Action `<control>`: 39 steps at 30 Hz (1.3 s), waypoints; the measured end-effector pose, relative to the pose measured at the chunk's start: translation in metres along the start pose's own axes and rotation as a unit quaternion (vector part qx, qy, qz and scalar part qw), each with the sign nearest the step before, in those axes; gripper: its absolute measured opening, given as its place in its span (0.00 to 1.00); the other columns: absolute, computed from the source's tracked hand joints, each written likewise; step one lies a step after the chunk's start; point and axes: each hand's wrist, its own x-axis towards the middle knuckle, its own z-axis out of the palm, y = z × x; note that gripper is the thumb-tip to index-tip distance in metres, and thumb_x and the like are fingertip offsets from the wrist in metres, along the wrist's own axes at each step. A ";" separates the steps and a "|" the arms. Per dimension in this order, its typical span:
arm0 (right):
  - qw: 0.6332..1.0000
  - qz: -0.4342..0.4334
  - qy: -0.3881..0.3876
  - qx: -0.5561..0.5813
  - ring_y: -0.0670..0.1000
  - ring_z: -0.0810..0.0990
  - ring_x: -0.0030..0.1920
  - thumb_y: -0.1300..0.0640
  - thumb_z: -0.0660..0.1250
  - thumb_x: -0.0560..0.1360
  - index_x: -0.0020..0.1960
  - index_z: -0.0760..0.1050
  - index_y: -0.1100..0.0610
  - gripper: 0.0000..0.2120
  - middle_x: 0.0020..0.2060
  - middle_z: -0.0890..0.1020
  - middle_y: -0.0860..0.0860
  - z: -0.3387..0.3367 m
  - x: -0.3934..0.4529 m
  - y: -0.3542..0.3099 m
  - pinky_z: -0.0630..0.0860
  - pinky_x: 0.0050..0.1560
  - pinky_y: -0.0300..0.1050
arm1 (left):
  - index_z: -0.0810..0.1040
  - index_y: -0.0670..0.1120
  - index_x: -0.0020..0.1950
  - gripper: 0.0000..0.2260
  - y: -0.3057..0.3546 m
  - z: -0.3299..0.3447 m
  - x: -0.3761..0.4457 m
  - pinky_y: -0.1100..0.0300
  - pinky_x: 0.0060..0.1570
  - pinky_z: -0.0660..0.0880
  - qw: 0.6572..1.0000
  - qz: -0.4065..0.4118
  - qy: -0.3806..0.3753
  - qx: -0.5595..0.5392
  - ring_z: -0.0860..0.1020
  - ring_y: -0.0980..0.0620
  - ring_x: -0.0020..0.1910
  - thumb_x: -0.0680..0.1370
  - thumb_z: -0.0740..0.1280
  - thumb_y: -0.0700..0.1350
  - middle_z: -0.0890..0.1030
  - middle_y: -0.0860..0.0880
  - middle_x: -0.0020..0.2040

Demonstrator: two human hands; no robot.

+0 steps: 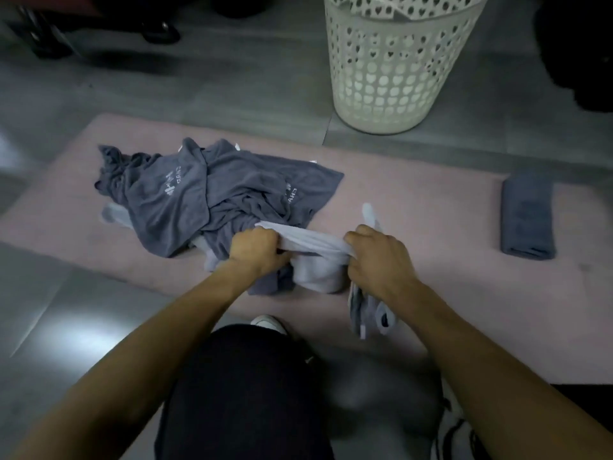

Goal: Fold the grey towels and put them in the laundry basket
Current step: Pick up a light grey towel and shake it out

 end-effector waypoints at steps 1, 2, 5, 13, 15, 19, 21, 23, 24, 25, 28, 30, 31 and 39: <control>1.000 -0.014 0.020 0.018 0.59 0.77 0.51 0.60 0.61 0.74 0.51 0.73 0.58 0.07 0.52 0.76 0.54 -0.011 0.001 -0.007 0.66 0.42 0.45 | 0.74 0.45 0.56 0.23 0.009 -0.015 -0.010 0.53 0.45 0.73 0.998 0.016 0.059 -0.019 0.79 0.42 0.51 0.72 0.67 0.62 0.79 0.45 0.54; 0.998 -0.026 0.038 0.037 0.58 0.77 0.52 0.61 0.61 0.73 0.51 0.74 0.59 0.07 0.52 0.76 0.54 -0.022 0.003 -0.014 0.65 0.42 0.44 | 0.71 0.45 0.59 0.26 0.015 -0.026 -0.019 0.52 0.43 0.72 0.994 0.032 0.096 -0.045 0.79 0.40 0.51 0.71 0.68 0.62 0.77 0.44 0.55; 0.990 -0.057 0.084 0.093 0.58 0.76 0.51 0.63 0.61 0.72 0.50 0.75 0.58 0.09 0.49 0.76 0.54 -0.057 0.007 -0.032 0.68 0.47 0.46 | 0.68 0.45 0.67 0.22 0.024 -0.062 -0.030 0.49 0.42 0.75 0.985 0.091 0.111 -0.098 0.78 0.36 0.50 0.75 0.66 0.52 0.77 0.40 0.56; 0.953 -0.012 0.212 0.216 0.51 0.74 0.45 0.63 0.63 0.70 0.48 0.75 0.54 0.09 0.43 0.76 0.50 -0.147 -0.002 -0.005 0.69 0.45 0.43 | 0.74 0.43 0.41 0.05 0.049 -0.231 -0.074 0.53 0.35 0.69 0.894 0.114 0.280 -0.330 0.75 0.43 0.37 0.69 0.60 0.39 0.79 0.44 0.35; 0.940 0.003 0.227 0.253 0.48 0.75 0.40 0.61 0.64 0.71 0.45 0.76 0.53 0.05 0.39 0.78 0.47 -0.164 -0.011 0.005 0.69 0.40 0.39 | 0.75 0.42 0.40 0.05 0.069 -0.255 -0.084 0.51 0.36 0.73 0.876 0.126 0.282 -0.372 0.75 0.42 0.37 0.69 0.61 0.37 0.79 0.43 0.35; 0.949 0.069 0.186 0.246 0.47 0.73 0.31 0.55 0.64 0.74 0.33 0.69 0.55 0.12 0.28 0.75 0.47 -0.165 -0.030 0.040 0.65 0.29 0.36 | 0.78 0.41 0.45 0.11 0.109 -0.277 -0.091 0.47 0.37 0.82 0.784 0.120 0.219 -0.568 0.82 0.41 0.40 0.70 0.57 0.38 0.82 0.40 0.40; 0.953 0.115 0.146 0.241 0.50 0.73 0.32 0.56 0.63 0.76 0.33 0.68 0.58 0.13 0.28 0.74 0.49 -0.158 -0.038 0.062 0.65 0.27 0.36 | 0.79 0.41 0.50 0.12 0.129 -0.279 -0.091 0.55 0.36 0.82 0.722 0.104 0.186 -0.658 0.83 0.45 0.40 0.75 0.57 0.34 0.83 0.42 0.42; 0.949 0.151 0.141 0.239 0.52 0.74 0.34 0.57 0.61 0.76 0.34 0.69 0.57 0.12 0.29 0.75 0.50 -0.156 -0.045 0.083 0.66 0.28 0.36 | 0.79 0.43 0.51 0.13 0.144 -0.273 -0.089 0.58 0.36 0.80 0.700 0.094 0.184 -0.683 0.83 0.49 0.40 0.77 0.56 0.33 0.84 0.45 0.43; 0.945 0.161 0.150 0.243 0.52 0.74 0.34 0.59 0.61 0.76 0.35 0.70 0.57 0.11 0.30 0.76 0.50 -0.157 -0.048 0.093 0.67 0.30 0.39 | 0.79 0.44 0.51 0.13 0.149 -0.266 -0.086 0.58 0.35 0.80 0.699 0.080 0.184 -0.686 0.83 0.50 0.39 0.77 0.57 0.34 0.84 0.46 0.43; 0.939 0.166 0.161 0.256 0.52 0.74 0.35 0.60 0.60 0.77 0.36 0.71 0.58 0.11 0.30 0.76 0.51 -0.160 -0.053 0.102 0.68 0.32 0.43 | 0.79 0.45 0.50 0.12 0.151 -0.254 -0.078 0.57 0.35 0.81 0.705 0.055 0.174 -0.685 0.83 0.49 0.38 0.78 0.57 0.34 0.83 0.45 0.43; 0.913 0.156 0.206 0.315 0.49 0.72 0.35 0.64 0.61 0.76 0.38 0.73 0.60 0.09 0.32 0.76 0.50 -0.173 -0.067 0.125 0.68 0.36 0.44 | 0.78 0.45 0.54 0.09 0.151 -0.215 -0.051 0.54 0.37 0.80 0.819 0.012 0.077 -0.568 0.83 0.45 0.40 0.75 0.64 0.40 0.83 0.41 0.47; 0.910 0.124 0.234 0.320 0.46 0.73 0.35 0.67 0.61 0.75 0.39 0.75 0.60 0.09 0.33 0.77 0.50 -0.181 -0.076 0.133 0.69 0.37 0.41 | 0.72 0.45 0.68 0.26 0.156 -0.194 -0.047 0.57 0.50 0.76 0.945 0.070 -0.020 -0.319 0.79 0.45 0.55 0.71 0.72 0.46 0.79 0.43 0.61; 0.915 0.102 0.234 0.312 0.44 0.73 0.35 0.68 0.61 0.74 0.38 0.76 0.57 0.10 0.33 0.78 0.48 -0.184 -0.078 0.134 0.69 0.37 0.40 | 0.63 0.46 0.75 0.37 0.164 -0.186 -0.046 0.60 0.57 0.71 0.960 0.110 -0.033 -0.255 0.73 0.46 0.65 0.70 0.75 0.49 0.72 0.45 0.69; 0.943 0.057 0.227 0.236 0.46 0.76 0.35 0.58 0.69 0.72 0.37 0.76 0.53 0.05 0.33 0.80 0.48 -0.181 -0.069 0.120 0.68 0.34 0.37 | 0.81 0.45 0.49 0.08 0.226 -0.192 -0.055 0.61 0.41 0.72 0.854 0.288 0.127 -0.415 0.76 0.60 0.39 0.74 0.65 0.37 0.83 0.48 0.44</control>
